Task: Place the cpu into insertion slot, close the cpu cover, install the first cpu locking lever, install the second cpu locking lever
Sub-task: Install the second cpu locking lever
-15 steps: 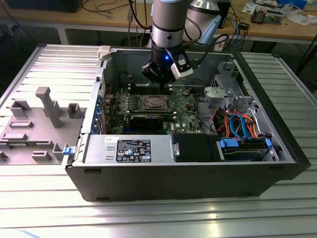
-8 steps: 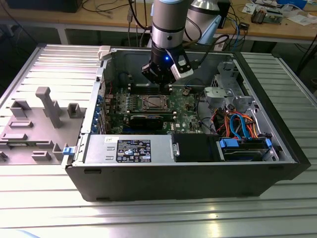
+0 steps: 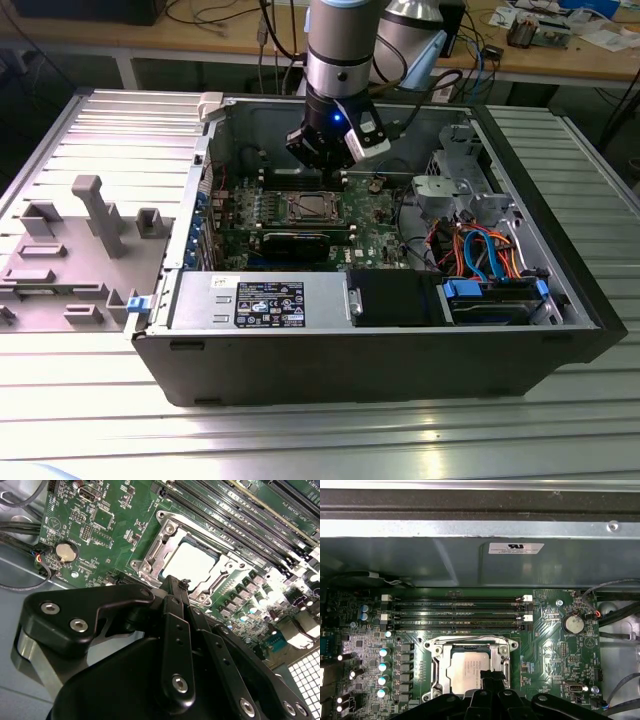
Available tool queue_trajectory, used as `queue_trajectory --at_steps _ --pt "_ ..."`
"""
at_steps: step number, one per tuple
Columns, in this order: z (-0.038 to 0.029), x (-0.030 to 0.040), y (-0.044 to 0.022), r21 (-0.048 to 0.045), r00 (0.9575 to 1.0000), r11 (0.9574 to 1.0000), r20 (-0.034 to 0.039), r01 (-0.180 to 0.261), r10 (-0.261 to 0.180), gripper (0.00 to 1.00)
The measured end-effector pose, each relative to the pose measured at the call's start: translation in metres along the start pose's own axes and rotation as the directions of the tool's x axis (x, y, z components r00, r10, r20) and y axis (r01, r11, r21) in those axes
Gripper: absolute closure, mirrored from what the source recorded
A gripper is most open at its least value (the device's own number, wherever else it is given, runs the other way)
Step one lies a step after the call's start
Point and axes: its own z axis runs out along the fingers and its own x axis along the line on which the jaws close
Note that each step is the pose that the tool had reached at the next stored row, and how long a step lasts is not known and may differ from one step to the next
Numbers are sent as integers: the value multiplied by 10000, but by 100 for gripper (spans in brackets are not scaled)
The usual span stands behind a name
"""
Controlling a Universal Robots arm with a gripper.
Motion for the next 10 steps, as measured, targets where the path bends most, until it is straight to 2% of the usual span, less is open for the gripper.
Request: queue_trajectory --at_steps 3,6,10 --pt "-9 0 -1 3 10000 10000 -1 0 0 89" --pt "-119 -2 13 0 10000 10000 0 1 -1 89" --pt "-122 -3 4 1 10000 10000 -1 3 -3 89"
